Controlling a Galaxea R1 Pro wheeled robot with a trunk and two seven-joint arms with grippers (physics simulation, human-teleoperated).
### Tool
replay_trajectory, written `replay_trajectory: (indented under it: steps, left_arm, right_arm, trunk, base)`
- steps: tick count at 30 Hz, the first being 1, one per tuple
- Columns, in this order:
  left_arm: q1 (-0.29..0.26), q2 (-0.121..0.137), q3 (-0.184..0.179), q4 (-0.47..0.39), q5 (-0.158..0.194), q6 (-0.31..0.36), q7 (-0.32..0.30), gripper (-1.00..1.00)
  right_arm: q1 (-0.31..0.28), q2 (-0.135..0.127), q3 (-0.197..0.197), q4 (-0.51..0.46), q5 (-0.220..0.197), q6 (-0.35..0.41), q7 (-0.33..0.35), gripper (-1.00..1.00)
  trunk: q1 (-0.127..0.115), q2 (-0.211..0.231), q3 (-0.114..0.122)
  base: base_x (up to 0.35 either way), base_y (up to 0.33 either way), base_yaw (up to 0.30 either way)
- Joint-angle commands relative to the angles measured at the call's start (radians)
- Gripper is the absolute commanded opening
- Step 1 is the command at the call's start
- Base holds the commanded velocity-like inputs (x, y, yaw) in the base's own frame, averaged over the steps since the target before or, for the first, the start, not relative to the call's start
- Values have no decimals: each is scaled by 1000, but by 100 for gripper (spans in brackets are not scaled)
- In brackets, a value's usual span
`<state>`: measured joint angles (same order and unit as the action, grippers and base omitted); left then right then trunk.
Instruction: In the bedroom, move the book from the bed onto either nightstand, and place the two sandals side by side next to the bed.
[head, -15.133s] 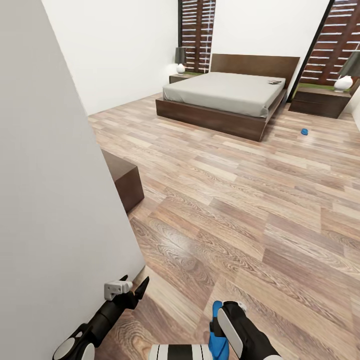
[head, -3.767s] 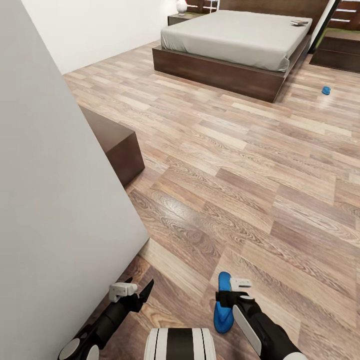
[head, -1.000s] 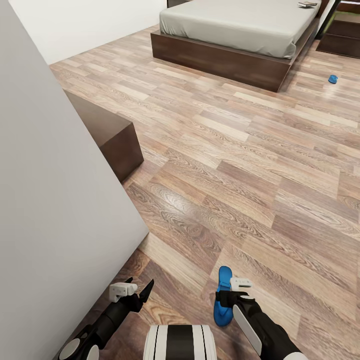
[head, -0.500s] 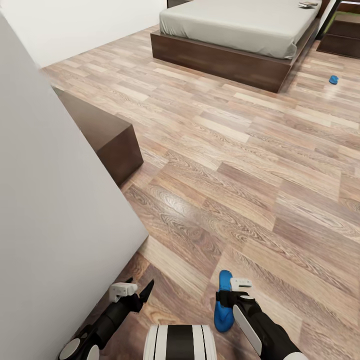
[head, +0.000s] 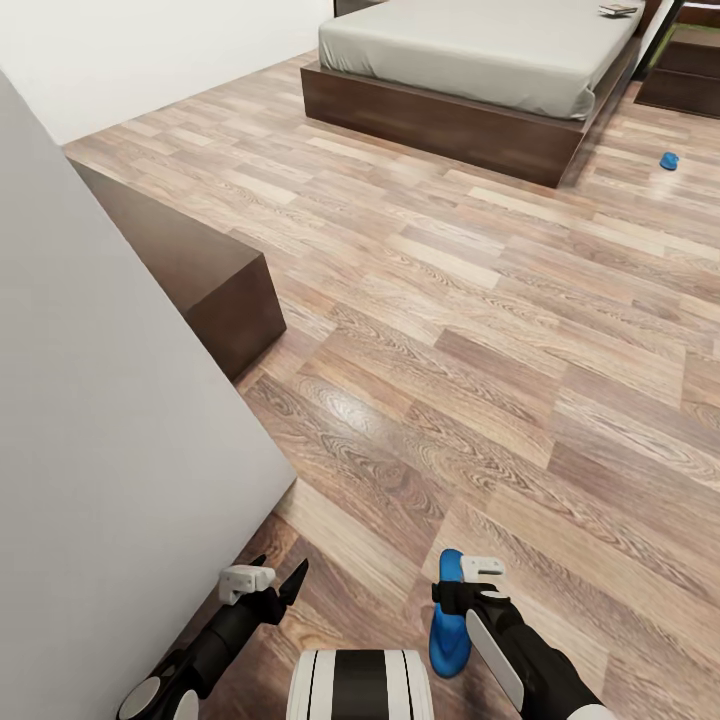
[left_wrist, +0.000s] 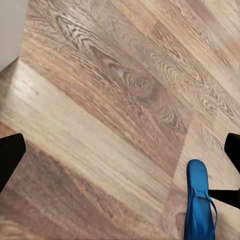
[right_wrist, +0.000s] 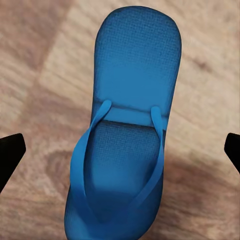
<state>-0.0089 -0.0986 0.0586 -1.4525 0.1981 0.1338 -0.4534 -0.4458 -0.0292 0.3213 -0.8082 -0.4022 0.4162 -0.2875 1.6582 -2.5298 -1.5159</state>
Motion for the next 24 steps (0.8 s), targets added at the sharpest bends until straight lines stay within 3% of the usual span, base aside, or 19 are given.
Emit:
replay_trajectory:
  steps: [1,24]
  left_arm:
    - [0,-1,3,-1,11,10,-7,100]
    - [0,-1,3,-1,11,9,-7,100]
  right_arm:
    - [-1,-2,6,-2,-10,3,-10,100]
    - [-1,-1,7,-2,-10,3,-10,100]
  trunk:
    - [0,0,-1]
    - [0,0,-1]
  base:
    - [2,0,0]
    - [36,0,0]
